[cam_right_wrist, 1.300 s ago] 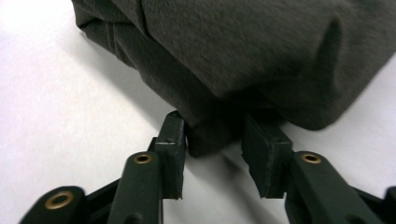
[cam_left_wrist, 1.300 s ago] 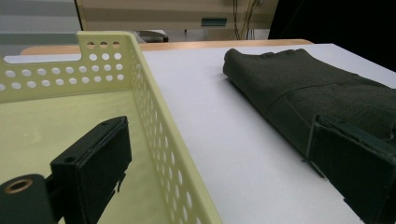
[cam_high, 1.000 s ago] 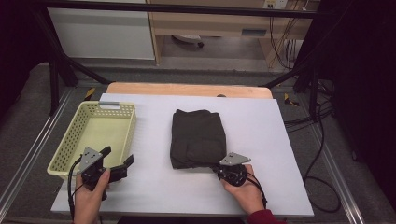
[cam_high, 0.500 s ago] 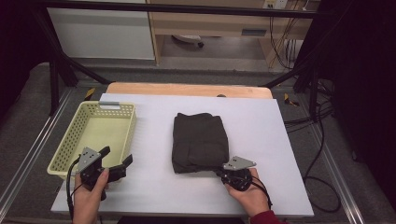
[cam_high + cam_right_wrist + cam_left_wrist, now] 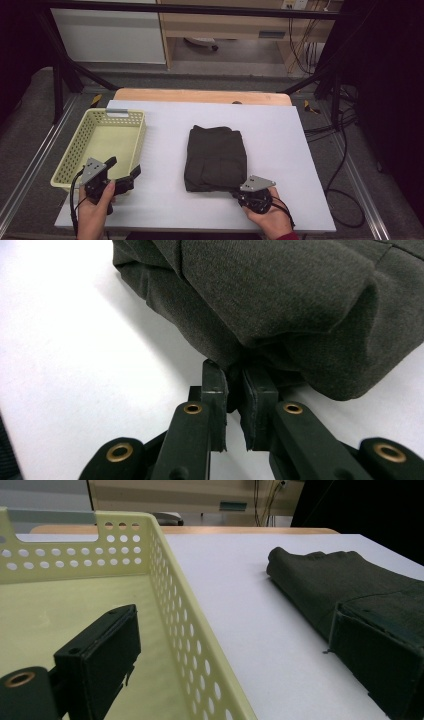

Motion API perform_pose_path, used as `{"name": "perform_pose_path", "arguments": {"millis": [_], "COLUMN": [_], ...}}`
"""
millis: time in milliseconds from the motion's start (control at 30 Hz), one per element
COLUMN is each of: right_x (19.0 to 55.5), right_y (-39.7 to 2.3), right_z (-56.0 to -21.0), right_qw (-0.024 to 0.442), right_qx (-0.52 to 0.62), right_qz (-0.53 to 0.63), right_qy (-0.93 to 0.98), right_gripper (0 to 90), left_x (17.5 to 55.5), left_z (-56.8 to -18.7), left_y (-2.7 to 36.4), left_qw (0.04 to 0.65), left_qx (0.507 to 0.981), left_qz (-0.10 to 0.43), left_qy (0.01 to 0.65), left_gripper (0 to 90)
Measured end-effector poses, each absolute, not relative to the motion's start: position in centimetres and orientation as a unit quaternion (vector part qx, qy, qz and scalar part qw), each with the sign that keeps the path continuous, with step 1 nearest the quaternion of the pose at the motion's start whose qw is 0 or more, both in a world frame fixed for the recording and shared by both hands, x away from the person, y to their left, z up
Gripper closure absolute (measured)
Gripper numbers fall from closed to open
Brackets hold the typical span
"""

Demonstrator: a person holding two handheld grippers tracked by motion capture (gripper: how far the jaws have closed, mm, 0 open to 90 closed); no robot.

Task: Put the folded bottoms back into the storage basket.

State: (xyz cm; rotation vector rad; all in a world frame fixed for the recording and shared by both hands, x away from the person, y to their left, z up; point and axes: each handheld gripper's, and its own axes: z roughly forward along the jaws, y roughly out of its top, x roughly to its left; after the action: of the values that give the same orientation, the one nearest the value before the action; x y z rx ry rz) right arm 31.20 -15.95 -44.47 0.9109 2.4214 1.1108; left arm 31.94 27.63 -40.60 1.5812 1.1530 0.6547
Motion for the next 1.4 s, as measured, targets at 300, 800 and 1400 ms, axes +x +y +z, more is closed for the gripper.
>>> {"name": "perform_pose_path", "arguments": {"millis": [300,800,1400], "right_x": [30.3,29.6,28.6], "right_y": [-16.3,-17.1,-18.2], "right_z": [-44.5,-44.8,-43.3], "right_qw": [0.16,0.144,0.181], "right_qx": [0.317,0.336,0.355], "right_qz": [0.388,0.39,0.42], "right_qy": [0.851,0.845,0.816], "right_gripper": [82.2,62.2,6.9], "left_x": [31.9,31.9,31.9], "left_z": [-40.6,-40.6,-40.6], "left_y": [27.7,27.7,27.7], "left_qw": [0.514,0.512,0.513], "left_qx": [0.657,0.658,0.657], "left_qz": [0.273,0.273,0.274], "left_qy": [0.48,0.48,0.48], "left_gripper": [6.0,6.0,6.0]}}
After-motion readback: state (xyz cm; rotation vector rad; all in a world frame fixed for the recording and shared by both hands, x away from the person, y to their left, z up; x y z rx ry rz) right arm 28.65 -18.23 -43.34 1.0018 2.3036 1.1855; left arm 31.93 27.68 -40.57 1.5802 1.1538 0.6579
